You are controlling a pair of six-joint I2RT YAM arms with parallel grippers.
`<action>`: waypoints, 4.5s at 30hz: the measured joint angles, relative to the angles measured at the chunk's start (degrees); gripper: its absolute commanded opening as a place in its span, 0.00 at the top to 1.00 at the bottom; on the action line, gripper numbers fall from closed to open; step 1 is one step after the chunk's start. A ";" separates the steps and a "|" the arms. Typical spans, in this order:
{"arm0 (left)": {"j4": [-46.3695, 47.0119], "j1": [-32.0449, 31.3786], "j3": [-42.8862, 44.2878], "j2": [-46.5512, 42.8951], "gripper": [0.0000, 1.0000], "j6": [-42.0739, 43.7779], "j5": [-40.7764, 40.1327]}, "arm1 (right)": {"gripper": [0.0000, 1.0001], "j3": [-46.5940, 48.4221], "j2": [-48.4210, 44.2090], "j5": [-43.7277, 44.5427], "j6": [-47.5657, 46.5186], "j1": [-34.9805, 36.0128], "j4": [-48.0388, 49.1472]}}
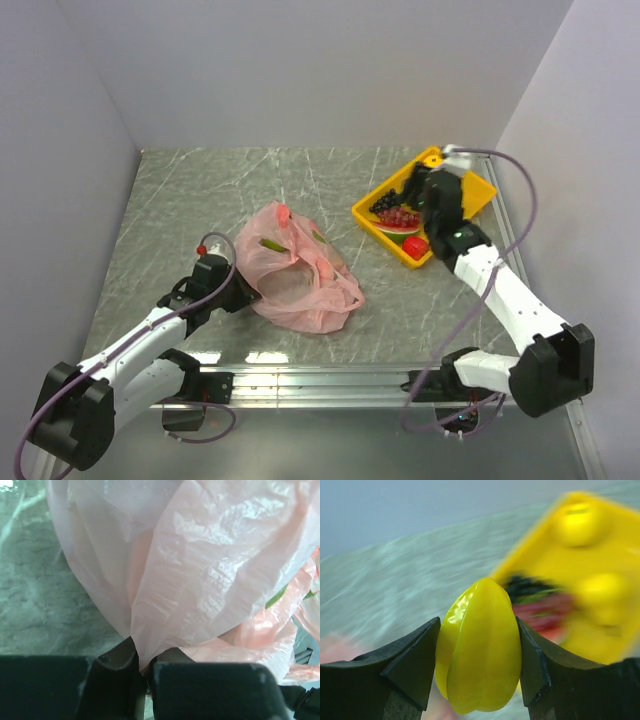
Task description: Untie the knot of the plastic bag and take out the fruit
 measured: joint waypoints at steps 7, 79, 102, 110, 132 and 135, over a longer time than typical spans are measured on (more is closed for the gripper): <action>-0.24 0.00 0.17 0.28 0.89 1.68 1.53 | 0.95 7.28 11.56 -1.51 1.64 -22.62 -3.06; -7.82 -0.85 12.31 -7.91 0.17 9.53 -1.57 | 0.84 -11.08 17.75 -5.73 14.93 29.64 -16.57; -10.60 -0.85 27.69 16.11 0.83 25.75 -1.16 | 0.51 10.75 15.96 -5.86 9.16 32.41 -20.68; -9.01 -1.01 24.63 15.15 0.85 25.29 1.97 | 0.55 10.67 27.52 -5.70 9.25 31.47 -19.65; -8.50 -2.38 22.21 12.17 0.83 24.39 4.79 | 0.11 0.11 24.74 -2.12 10.62 25.66 -13.99; -8.48 -2.58 22.25 12.24 0.82 24.00 5.11 | 0.09 1.99 23.28 0.98 8.22 25.75 -14.86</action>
